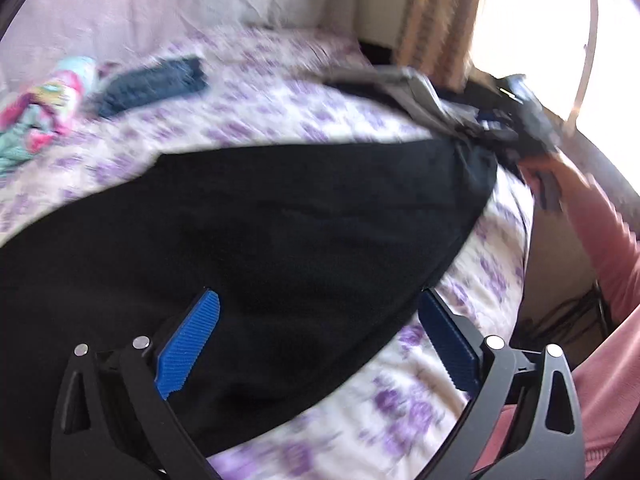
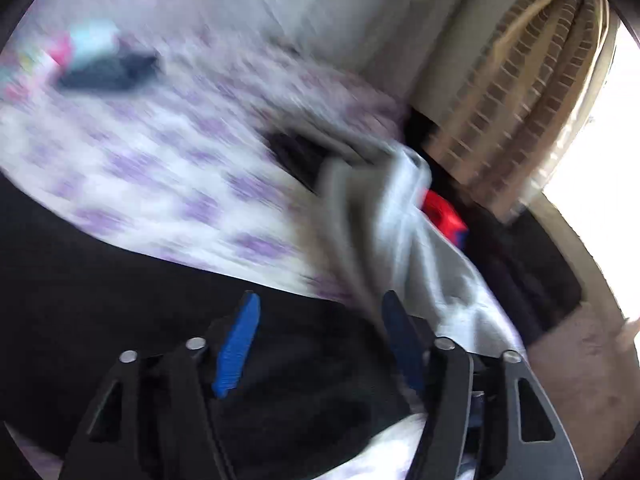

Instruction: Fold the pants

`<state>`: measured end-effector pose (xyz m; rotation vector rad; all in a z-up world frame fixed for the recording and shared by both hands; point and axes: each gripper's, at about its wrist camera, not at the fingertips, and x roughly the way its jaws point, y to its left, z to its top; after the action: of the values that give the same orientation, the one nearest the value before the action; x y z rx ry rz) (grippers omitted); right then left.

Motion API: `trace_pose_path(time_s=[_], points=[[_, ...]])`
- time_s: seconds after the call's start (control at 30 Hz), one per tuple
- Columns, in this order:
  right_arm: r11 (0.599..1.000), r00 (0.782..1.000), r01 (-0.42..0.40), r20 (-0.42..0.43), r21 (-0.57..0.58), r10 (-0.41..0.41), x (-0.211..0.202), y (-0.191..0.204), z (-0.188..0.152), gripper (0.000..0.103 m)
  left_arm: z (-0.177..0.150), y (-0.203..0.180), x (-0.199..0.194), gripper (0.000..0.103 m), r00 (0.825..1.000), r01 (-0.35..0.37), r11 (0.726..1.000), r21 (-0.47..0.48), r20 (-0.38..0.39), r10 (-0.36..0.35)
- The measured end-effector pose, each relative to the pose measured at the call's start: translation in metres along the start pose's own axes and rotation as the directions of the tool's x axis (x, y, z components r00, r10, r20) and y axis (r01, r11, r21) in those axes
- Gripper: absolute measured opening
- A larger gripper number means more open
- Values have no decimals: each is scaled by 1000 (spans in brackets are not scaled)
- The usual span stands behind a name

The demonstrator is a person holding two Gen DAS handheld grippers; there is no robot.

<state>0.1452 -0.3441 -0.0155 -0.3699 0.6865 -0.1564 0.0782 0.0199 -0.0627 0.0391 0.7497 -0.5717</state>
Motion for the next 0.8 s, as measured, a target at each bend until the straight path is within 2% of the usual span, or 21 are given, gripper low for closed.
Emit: trace_pose_path(time_s=[0.1,0.13,0.2,0.23,0.27,0.33,0.37,0.4,0.5,0.53,0.6,0.67,0.73,0.8], points=[[992,992,-124,9,15,124,-18,21,-19,69,-2,19,-9,98,1000,-14,998,-53,20,15],[986,985,-164,-57,28,165,-8,27,-36,69,-4,27,-7,98,1000,-6,996,-89,8,7],[988,975,-146,-161,58,154,12,26,-62,69,-7,34,0,98,1000,8,992,-127,-23,-11],[968,970,-195,-116,156,214,10,11,-73,69,-8,35,3,98,999,6,991,-130,-32,-10],[953,964,-215,-107,216,242,7,1,-75,68,-8,33,3,98,999,0,993,-119,-33,-4],[862,952,-275,-2,425,305,-14,-39,-82,68,-8,30,2,98,1000,6,995,-97,-20,-8],[814,952,-284,44,508,304,-20,-56,-88,68,-9,28,2,98,1000,5,996,-90,-18,-7],[766,955,-269,55,584,293,-21,-72,-93,68,-9,26,3,98,1000,4,997,-79,-18,-6],[675,960,-214,24,706,279,-10,-103,-109,68,-8,21,9,98,999,-15,998,-54,-35,13],[663,961,-195,7,722,276,-3,-107,-109,66,-9,19,10,98,999,-24,999,-44,-38,22],[661,965,-167,-17,731,262,7,-114,-111,51,-9,18,8,98,999,-28,999,-35,-33,27],[682,968,-132,-53,720,244,17,-115,-107,39,-9,18,8,98,999,-34,999,-36,-31,33],[704,971,-116,-70,701,229,27,-112,-103,36,-9,20,8,98,999,-42,998,-43,-34,40],[716,967,-87,-114,693,228,41,-110,-105,27,-10,21,8,98,999,-45,998,-47,-32,44]])
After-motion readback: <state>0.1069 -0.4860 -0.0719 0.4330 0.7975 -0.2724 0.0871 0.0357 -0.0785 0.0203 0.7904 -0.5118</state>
